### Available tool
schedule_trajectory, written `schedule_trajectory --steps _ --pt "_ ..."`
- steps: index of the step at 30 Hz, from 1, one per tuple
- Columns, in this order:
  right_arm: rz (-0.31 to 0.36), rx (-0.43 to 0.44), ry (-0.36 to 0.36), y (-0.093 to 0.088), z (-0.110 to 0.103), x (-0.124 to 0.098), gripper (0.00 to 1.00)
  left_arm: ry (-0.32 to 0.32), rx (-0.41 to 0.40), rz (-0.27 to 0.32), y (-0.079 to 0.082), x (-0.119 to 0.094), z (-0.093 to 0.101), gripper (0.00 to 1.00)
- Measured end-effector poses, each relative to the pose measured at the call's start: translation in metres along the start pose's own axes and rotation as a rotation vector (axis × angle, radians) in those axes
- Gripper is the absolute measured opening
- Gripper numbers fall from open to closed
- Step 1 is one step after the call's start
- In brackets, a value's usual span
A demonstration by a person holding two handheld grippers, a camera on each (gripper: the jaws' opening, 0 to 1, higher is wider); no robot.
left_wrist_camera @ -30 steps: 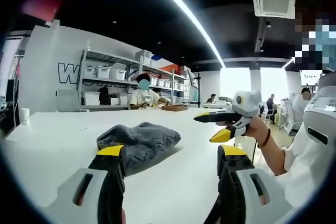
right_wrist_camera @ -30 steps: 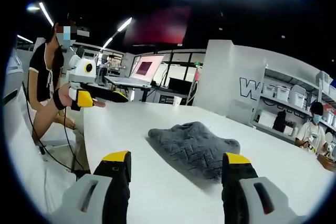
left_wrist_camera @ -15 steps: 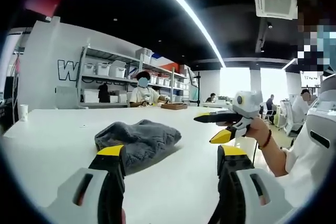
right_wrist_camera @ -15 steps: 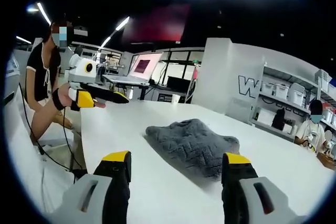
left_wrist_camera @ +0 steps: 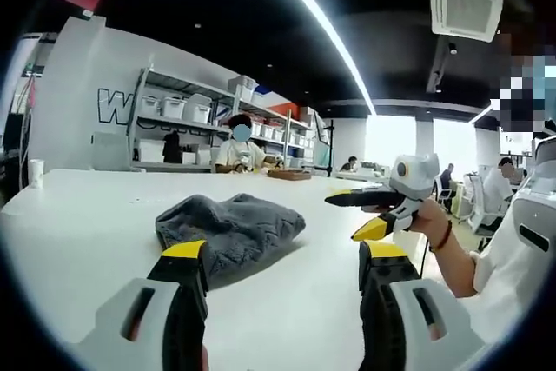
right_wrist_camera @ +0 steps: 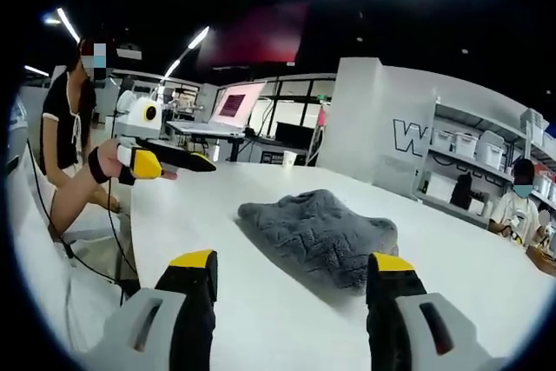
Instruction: Open the folded towel by lifting each exposed corner and separating the folded layers until the towel lies flat within the target outline without major curled edges
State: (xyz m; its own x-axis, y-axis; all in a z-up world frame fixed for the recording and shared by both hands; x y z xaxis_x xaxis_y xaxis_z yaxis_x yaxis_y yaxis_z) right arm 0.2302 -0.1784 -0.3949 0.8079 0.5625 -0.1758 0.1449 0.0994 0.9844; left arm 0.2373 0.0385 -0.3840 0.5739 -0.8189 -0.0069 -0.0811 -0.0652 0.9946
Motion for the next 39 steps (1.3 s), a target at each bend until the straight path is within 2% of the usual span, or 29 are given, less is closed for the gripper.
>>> schedule_trajectory --steps 14,23,34,39 --pt "0.031 -0.008 0.004 0.012 -0.002 0.002 0.67 0.013 0.008 0.013 0.006 0.0 -0.006 0.7" --pt "0.027 -0.012 0.0 0.012 -0.001 0.003 0.67 0.009 0.006 0.015 0.006 0.002 -0.004 0.7" --pt "0.029 -0.007 -0.001 0.013 0.001 0.005 0.67 -0.001 0.023 0.029 0.017 0.008 -0.006 0.7" --pt "0.035 -0.005 -0.001 0.016 0.002 0.006 0.67 -0.002 0.018 0.021 0.015 0.011 -0.007 0.7"
Point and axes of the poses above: the point that each gripper's makers call its tool centre point, and the gripper's own axes: x roughly forward along the fingers, z roughly to its right, y roughly out of its top, the point moved 3 cm from there along -x, roughly backward along the fingers, and after that the axes turned 13 degrees about x, right-handed, at the moved point
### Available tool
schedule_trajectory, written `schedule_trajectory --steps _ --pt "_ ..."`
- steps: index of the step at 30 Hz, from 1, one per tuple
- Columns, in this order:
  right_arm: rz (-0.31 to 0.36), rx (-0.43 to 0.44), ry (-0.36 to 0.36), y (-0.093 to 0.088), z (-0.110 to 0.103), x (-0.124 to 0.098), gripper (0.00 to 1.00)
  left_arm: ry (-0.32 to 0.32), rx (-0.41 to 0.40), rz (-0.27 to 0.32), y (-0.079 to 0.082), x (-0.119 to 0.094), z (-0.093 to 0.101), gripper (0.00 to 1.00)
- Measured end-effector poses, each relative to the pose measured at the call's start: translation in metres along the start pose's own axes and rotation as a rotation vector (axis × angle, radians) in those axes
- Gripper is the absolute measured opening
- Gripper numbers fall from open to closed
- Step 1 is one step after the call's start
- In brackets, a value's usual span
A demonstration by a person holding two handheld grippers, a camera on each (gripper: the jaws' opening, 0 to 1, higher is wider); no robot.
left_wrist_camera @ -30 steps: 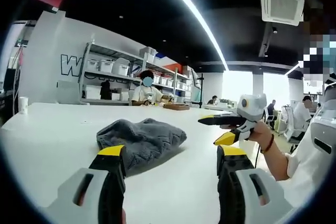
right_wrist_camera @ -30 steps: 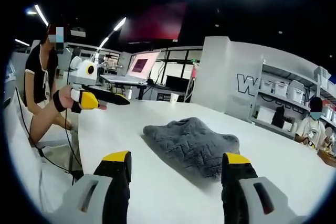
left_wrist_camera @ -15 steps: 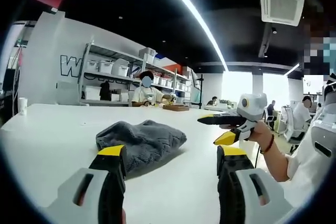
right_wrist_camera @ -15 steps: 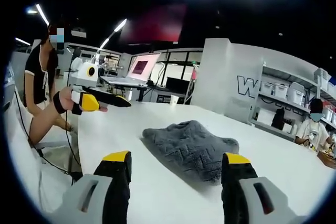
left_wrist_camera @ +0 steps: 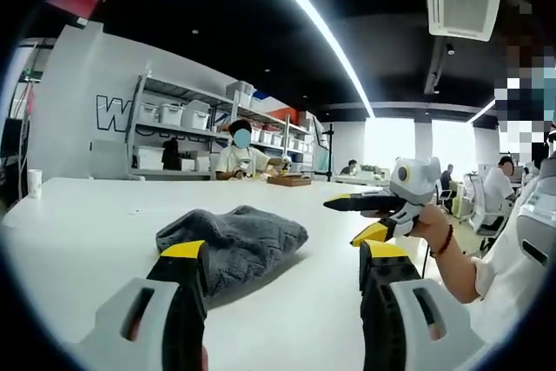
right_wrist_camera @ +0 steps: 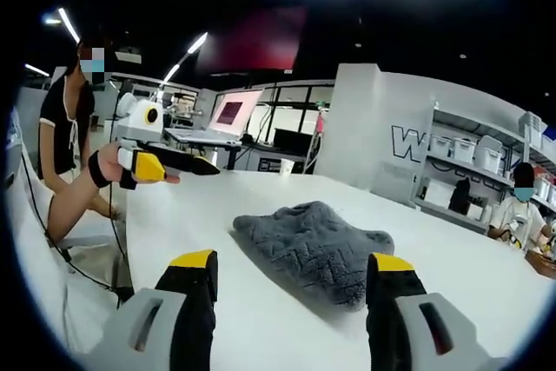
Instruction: Open the folded towel by lifting each exposed corner and separating the folded layers until the towel lies flat within the target outline without major curled edges
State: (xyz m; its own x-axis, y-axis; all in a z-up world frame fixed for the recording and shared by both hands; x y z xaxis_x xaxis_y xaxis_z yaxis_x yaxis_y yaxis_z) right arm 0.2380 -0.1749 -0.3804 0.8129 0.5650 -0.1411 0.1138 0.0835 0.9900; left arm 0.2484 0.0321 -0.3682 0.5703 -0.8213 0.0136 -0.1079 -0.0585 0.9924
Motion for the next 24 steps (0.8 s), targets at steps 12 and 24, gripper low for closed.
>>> schedule_trajectory --steps 12,24 --pt "0.009 -0.002 0.001 0.0048 0.0021 0.0011 0.67 -0.004 -0.003 -0.011 -0.0008 0.0058 -0.0025 0.7" --pt "0.01 0.002 -0.005 0.0101 0.0089 0.0049 0.67 -0.006 -0.009 -0.017 0.0005 0.008 -0.0069 0.7"
Point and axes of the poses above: the point that each gripper's makers call its tool centre point, and the gripper's own axes: x roughly forward along the fingers, z roughly to its right, y roughly out of its top, the point moved 3 cm from there along -x, roughly backward along the fingers, and after that the axes turned 13 degrees about x, right-handed, at the moved point
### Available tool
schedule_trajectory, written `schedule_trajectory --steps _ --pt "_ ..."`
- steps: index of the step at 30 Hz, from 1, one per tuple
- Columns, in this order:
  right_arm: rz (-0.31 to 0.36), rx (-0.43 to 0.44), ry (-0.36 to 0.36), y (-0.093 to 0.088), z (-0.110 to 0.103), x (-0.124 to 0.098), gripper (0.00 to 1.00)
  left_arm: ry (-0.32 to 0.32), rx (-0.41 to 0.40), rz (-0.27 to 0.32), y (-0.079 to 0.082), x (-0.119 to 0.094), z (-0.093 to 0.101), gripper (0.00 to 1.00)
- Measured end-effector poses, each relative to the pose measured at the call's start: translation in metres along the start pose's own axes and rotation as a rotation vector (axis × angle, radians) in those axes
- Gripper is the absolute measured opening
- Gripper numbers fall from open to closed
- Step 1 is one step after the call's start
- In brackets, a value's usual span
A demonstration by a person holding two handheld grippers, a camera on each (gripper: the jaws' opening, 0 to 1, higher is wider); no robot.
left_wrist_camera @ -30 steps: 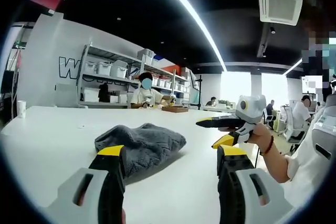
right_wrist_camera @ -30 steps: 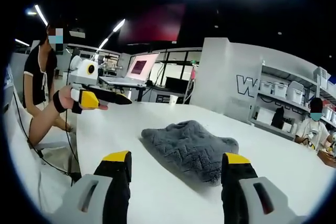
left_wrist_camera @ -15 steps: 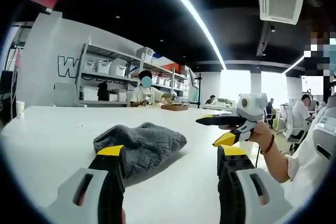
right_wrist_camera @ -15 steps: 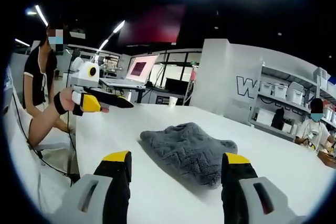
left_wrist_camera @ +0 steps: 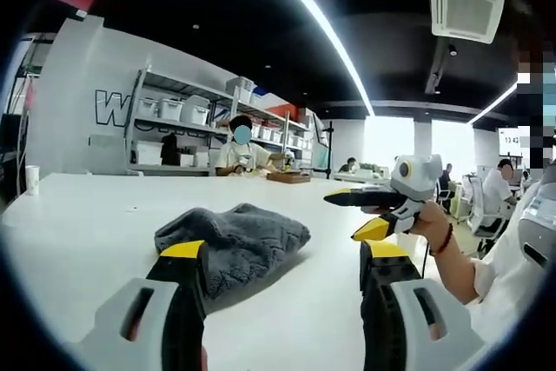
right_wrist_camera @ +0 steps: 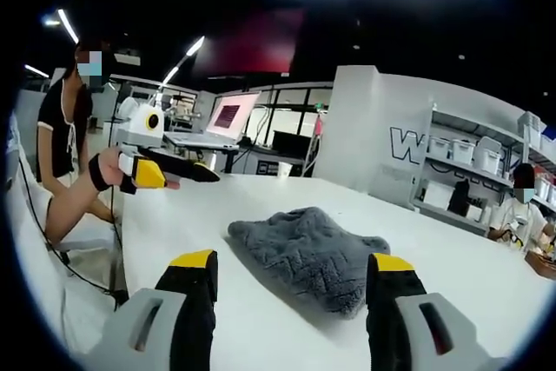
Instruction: Open the folded towel by lifting each exposed corner and separating the folded layers until the towel lies flat within the target outline without major curled edges
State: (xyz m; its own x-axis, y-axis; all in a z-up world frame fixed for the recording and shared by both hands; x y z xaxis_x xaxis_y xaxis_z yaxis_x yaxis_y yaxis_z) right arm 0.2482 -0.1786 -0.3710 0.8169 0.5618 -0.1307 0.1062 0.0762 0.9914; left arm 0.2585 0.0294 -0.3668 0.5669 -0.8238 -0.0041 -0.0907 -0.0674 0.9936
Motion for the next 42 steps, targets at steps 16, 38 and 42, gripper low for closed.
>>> schedule_trajectory --steps 16,38,42 --pt "-0.006 0.01 -0.02 0.006 0.016 0.006 0.67 0.028 0.046 -0.061 -0.005 0.01 -0.008 0.71" --pt "-0.012 0.053 -0.025 0.002 0.028 0.013 0.64 -0.005 -0.018 -0.036 -0.001 0.021 -0.014 0.7" --pt "-0.01 0.06 -0.029 0.002 0.03 0.014 0.64 0.004 -0.023 -0.04 -0.003 0.022 -0.016 0.7"
Point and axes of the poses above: the point that each gripper's makers call its tool centre point, and the gripper's own axes: x roughly forward along the fingers, z roughly to its right, y roughly out of its top, the point moved 3 cm from there along -x, roughly backward along the fingers, and after that the axes turned 13 degrees about x, right-handed, at the moved point
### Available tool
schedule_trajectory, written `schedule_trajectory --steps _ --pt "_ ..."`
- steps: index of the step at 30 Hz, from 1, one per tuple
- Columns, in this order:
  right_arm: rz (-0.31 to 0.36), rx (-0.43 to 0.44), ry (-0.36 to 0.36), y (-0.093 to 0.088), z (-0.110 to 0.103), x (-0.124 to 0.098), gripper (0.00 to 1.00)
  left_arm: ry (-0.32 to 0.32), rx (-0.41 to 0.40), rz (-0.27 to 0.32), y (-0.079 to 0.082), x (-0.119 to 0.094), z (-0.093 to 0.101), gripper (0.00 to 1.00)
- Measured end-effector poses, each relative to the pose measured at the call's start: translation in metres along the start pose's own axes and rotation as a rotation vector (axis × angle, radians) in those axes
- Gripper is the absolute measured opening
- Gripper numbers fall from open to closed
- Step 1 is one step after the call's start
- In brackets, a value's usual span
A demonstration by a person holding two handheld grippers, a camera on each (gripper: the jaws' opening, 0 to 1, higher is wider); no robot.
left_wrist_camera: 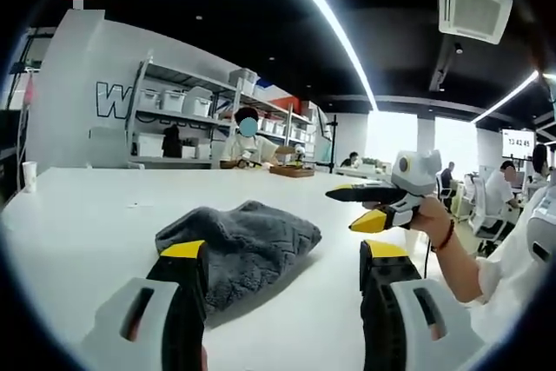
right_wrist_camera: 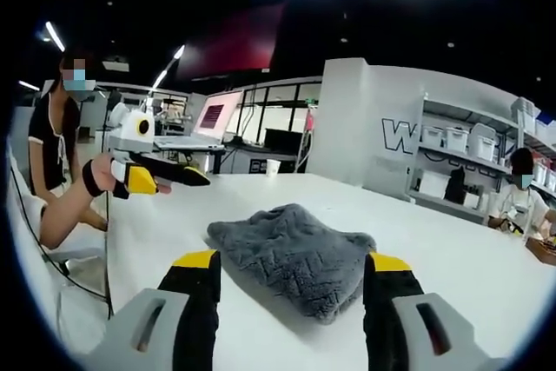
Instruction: Open the folded towel by lifting each exposed corner and separating the folded layers until the towel lies flat within the target outline without major curled edges
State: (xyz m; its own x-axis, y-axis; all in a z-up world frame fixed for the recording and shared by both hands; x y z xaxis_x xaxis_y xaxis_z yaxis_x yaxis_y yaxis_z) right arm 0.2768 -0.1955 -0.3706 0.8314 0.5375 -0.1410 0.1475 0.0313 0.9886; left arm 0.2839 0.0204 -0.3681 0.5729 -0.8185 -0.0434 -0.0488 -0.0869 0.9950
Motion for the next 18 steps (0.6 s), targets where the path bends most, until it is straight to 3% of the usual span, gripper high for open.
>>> schedule_trajectory --steps 5,18 --pt "0.001 0.01 -0.008 -0.0001 0.0031 0.0008 0.63 0.01 0.014 -0.022 -0.0035 -0.0006 -0.0009 0.7" --pt "0.004 0.025 -0.017 0.0003 0.009 0.0031 0.62 0.018 -0.025 0.012 -0.0015 0.0022 -0.0067 0.7"
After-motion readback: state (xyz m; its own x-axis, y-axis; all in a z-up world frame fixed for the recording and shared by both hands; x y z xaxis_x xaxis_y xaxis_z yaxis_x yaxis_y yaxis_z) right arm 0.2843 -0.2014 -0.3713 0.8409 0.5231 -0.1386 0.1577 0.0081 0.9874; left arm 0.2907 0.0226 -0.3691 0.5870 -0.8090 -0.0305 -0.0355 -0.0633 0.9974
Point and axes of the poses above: the point that each gripper's makers call its tool centre point, and the gripper's own axes: x roughly forward along the fingers, z roughly to its right, y roughly out of its top, the point moved 3 cm from there along -x, roughly backward along the fingers, and after that the axes turned 13 degrees about x, right-handed, at the moved point
